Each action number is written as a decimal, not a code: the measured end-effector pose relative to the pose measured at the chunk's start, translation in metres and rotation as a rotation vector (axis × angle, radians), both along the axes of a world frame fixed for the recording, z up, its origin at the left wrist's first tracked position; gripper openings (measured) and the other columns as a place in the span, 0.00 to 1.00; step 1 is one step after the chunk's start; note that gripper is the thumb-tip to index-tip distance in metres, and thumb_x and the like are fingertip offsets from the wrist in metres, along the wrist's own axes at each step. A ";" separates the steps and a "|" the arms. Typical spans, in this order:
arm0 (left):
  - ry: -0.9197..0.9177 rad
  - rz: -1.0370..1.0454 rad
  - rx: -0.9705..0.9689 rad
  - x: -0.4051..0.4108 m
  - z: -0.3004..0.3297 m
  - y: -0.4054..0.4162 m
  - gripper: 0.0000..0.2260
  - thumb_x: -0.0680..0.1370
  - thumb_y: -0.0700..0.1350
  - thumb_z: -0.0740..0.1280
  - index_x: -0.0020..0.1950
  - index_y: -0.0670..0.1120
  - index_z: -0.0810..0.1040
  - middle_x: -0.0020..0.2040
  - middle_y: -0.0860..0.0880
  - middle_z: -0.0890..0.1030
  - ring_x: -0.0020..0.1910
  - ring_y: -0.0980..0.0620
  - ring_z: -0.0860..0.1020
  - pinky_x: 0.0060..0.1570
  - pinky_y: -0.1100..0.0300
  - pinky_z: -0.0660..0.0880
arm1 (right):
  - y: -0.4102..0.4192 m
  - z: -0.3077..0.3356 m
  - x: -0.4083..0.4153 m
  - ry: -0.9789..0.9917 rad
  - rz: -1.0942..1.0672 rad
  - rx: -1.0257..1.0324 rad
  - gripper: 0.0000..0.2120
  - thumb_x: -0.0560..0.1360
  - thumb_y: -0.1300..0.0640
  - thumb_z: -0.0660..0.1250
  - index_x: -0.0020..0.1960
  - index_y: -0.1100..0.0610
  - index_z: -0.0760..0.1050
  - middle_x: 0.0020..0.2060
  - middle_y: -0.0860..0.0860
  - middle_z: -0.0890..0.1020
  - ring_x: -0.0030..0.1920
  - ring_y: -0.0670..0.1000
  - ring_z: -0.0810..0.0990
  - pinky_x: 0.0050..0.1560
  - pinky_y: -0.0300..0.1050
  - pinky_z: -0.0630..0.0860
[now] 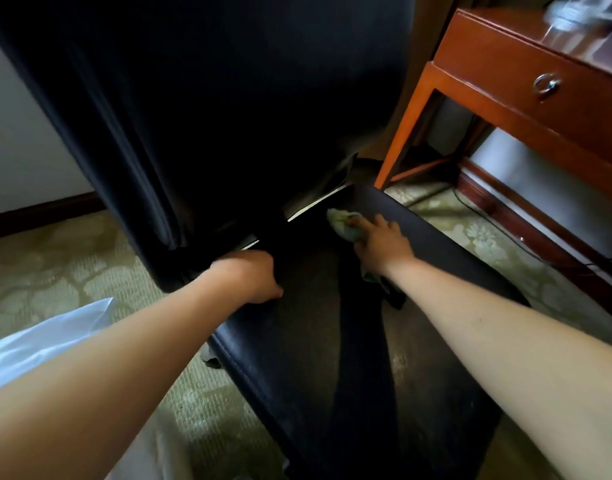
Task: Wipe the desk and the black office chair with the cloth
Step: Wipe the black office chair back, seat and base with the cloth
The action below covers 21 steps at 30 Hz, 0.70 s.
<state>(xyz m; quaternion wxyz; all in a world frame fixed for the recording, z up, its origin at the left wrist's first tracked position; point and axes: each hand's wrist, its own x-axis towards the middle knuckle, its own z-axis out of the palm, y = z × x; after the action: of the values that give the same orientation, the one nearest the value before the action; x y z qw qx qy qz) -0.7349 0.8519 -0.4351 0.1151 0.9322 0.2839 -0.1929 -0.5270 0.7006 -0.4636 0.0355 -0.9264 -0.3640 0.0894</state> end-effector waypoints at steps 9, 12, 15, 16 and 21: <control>-0.131 0.038 -0.045 0.057 -0.030 -0.009 0.33 0.77 0.58 0.68 0.77 0.46 0.59 0.76 0.43 0.58 0.73 0.40 0.60 0.68 0.48 0.65 | 0.011 -0.009 -0.021 -0.062 0.032 -0.029 0.29 0.77 0.49 0.62 0.77 0.47 0.61 0.71 0.55 0.66 0.68 0.65 0.67 0.65 0.59 0.68; -0.118 0.064 -0.086 0.050 -0.021 -0.009 0.35 0.77 0.59 0.68 0.78 0.46 0.57 0.76 0.42 0.57 0.74 0.40 0.59 0.70 0.49 0.63 | 0.003 -0.005 -0.057 0.016 0.163 -0.060 0.30 0.77 0.48 0.61 0.78 0.44 0.60 0.71 0.53 0.66 0.68 0.64 0.67 0.66 0.55 0.67; -0.111 0.091 -0.119 0.046 -0.016 -0.013 0.36 0.77 0.59 0.68 0.78 0.45 0.55 0.76 0.41 0.57 0.74 0.40 0.58 0.71 0.48 0.63 | -0.004 -0.003 -0.066 0.024 0.241 -0.047 0.29 0.76 0.47 0.57 0.77 0.44 0.61 0.70 0.53 0.68 0.67 0.63 0.69 0.66 0.54 0.68; -0.112 0.100 -0.118 0.046 -0.017 -0.015 0.36 0.77 0.59 0.68 0.78 0.45 0.55 0.76 0.41 0.56 0.75 0.39 0.57 0.71 0.48 0.63 | -0.006 -0.001 -0.061 0.013 0.269 -0.041 0.29 0.75 0.46 0.54 0.77 0.44 0.63 0.69 0.53 0.69 0.66 0.63 0.69 0.65 0.55 0.69; -0.065 0.104 -0.075 0.048 -0.022 -0.018 0.36 0.78 0.59 0.66 0.78 0.45 0.53 0.77 0.41 0.54 0.75 0.38 0.55 0.73 0.46 0.62 | 0.005 -0.004 -0.015 -0.082 0.229 -0.018 0.27 0.79 0.48 0.58 0.78 0.42 0.62 0.70 0.51 0.69 0.68 0.62 0.68 0.63 0.56 0.71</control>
<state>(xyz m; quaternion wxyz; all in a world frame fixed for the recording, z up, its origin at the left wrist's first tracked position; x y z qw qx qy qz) -0.6874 0.8334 -0.4575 0.1691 0.9170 0.3204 -0.1668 -0.5421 0.7052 -0.4677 0.0017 -0.8820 -0.4677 0.0583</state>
